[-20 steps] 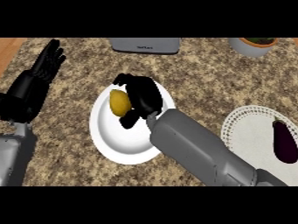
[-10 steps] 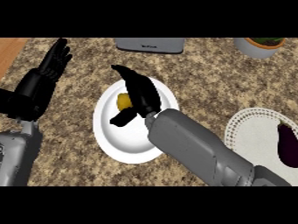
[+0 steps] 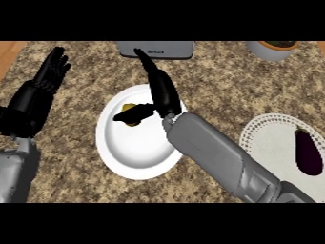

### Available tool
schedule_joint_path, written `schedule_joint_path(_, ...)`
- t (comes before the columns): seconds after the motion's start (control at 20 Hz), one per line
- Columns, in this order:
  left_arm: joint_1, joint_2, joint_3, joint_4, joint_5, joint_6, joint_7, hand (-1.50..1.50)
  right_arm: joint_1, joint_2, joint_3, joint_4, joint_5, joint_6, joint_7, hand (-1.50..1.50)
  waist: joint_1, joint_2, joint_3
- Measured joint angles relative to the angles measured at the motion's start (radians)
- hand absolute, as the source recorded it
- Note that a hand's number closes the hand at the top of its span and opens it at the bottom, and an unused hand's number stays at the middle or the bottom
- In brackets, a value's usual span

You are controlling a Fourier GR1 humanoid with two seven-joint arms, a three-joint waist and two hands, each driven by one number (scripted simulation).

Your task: Pick the lemon from the placemat and place it in the plate

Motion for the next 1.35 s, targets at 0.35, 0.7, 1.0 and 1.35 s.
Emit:
schedule_joint_path(0.35, 0.032, 0.004, 0.022, -0.023, -0.012, 0.01, 0.009, 0.0, 0.072, -0.067, -0.145, -0.014, -0.055, 0.095, -0.108, -1.5, -0.036, -0.008, 0.0)
schedule_joint_path(0.7, 0.049, 0.011, 0.044, -0.039, 0.0, -0.009, 0.016, 0.0, 0.196, -0.222, -0.247, -0.091, -0.079, 0.287, -0.21, -1.5, -0.05, -0.011, 0.0)
schedule_joint_path(1.0, 0.048, 0.01, 0.057, -0.036, -0.001, -0.019, 0.016, 0.0, 0.3, -0.333, -0.324, -0.11, -0.07, 0.432, -0.302, -1.5, -0.051, -0.011, 0.0)
schedule_joint_path(1.35, 0.026, -0.001, 0.059, -0.02, -0.018, -0.022, 0.018, 0.0, 0.353, -0.409, -0.42, -0.092, -0.03, 0.566, -0.374, -1.5, -0.05, -0.01, 0.0)
